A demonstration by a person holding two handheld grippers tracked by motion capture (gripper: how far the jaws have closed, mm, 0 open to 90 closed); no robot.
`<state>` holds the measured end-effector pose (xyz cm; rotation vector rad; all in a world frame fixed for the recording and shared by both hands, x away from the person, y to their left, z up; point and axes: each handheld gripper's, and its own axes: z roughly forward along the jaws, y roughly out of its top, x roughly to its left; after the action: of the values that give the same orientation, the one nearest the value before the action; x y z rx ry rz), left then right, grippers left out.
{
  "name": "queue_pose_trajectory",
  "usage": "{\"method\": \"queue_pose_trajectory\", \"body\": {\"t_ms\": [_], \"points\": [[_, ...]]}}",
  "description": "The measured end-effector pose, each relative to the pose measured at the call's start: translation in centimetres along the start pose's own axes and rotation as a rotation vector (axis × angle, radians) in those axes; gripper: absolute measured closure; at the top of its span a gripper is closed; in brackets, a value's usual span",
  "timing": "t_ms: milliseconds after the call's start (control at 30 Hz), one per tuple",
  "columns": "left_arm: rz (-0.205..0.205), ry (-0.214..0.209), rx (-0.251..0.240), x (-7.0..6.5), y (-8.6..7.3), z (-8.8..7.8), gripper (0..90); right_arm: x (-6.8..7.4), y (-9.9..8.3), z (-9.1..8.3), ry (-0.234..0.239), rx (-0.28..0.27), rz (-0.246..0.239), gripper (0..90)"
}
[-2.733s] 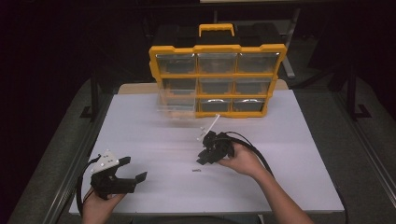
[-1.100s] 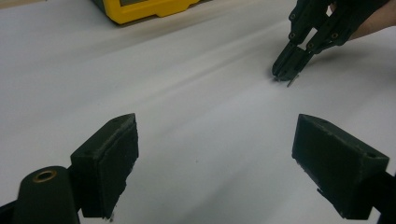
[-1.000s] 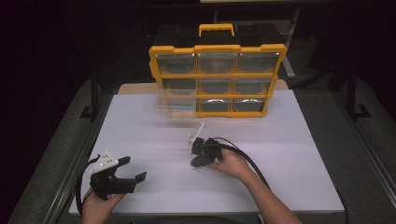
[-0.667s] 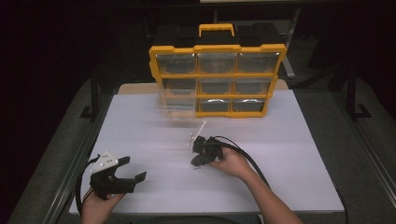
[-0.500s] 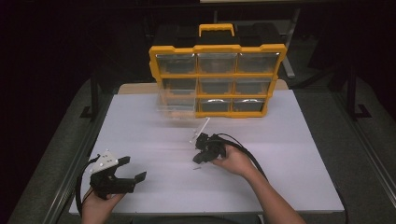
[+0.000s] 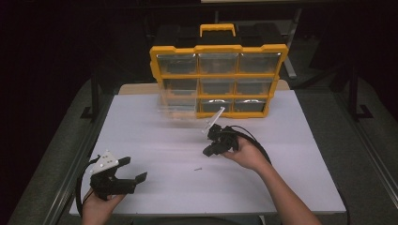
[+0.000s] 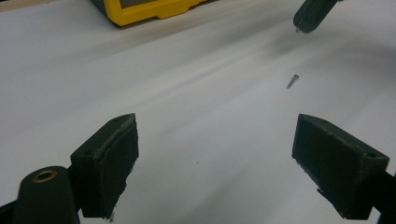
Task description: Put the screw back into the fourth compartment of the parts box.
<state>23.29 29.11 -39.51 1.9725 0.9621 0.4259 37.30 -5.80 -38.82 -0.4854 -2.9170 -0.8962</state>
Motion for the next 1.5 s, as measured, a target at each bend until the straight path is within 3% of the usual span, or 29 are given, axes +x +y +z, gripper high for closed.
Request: {"method": "queue_pose_trajectory", "body": {"t_ms": [367,733,1267,1500], "points": [[0.003,0.000,0.000,0.0,0.0,0.0,14.1,-1.4,1.2,-4.6,-0.047,-0.025,0.025,86.3],[-0.001,-0.002,-0.004,0.0,0.0,0.0,14.1,-2.4,3.6,-8.6,-0.094,-0.051,0.012,86.2],[0.002,-0.004,0.004,0.1,0.0,0.0,14.1,-3.4,8.0,-12.6,-0.139,-0.064,0.009,86.2],[0.003,-0.005,-0.001,0.1,0.0,0.0,14.1,-3.4,10.4,-13.2,-0.147,-0.067,-0.008,86.2]]}}
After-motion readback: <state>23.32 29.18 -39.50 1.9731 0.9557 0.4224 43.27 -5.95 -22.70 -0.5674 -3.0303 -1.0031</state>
